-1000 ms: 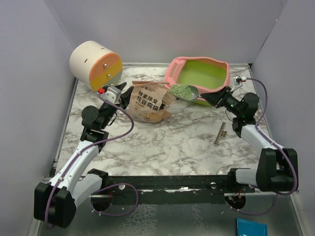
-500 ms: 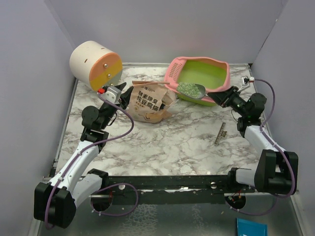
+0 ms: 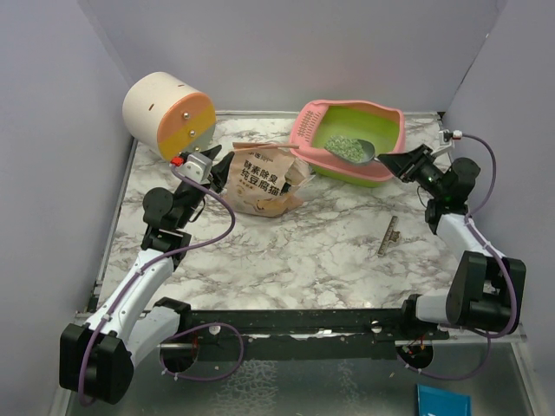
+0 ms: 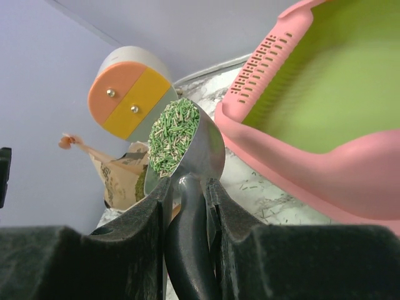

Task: Fill the litter box with clean litter

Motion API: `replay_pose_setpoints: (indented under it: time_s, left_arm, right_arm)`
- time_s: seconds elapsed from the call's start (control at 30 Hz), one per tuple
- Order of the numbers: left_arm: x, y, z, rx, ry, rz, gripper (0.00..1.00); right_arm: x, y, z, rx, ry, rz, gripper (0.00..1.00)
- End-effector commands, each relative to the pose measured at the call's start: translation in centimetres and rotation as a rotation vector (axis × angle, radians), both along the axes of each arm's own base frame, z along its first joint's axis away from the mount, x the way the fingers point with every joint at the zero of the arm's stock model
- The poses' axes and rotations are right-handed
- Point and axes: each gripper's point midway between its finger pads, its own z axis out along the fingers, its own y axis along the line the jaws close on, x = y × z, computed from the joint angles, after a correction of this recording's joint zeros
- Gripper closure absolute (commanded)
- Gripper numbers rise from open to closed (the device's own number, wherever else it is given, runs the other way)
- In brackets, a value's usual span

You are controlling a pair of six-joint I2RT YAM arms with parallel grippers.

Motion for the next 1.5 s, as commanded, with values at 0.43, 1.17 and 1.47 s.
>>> replay_pose_setpoints:
  time_s: [0.43,1.17,1.47]
  left_arm:
    - [-0.2,0.5,0.6,-0.017,-0.019,0.018,0.64]
    - [0.2,0.1,0.2,-0.023,0.004,-0.001,0.64]
    - [0.2,-0.1,0.1,-0.025,0.010,-0.009,0.64]
  right_arm:
    - [7.1,-3.6,6.6,-0.054,-0.090,-0.092,0.99]
    - [13.3,-8.7,10.7,-0.274,-0.089,-0.290,0.99]
    - [13.0,-10.1,12.5,-0.365,-0.113,-0.367,0.99]
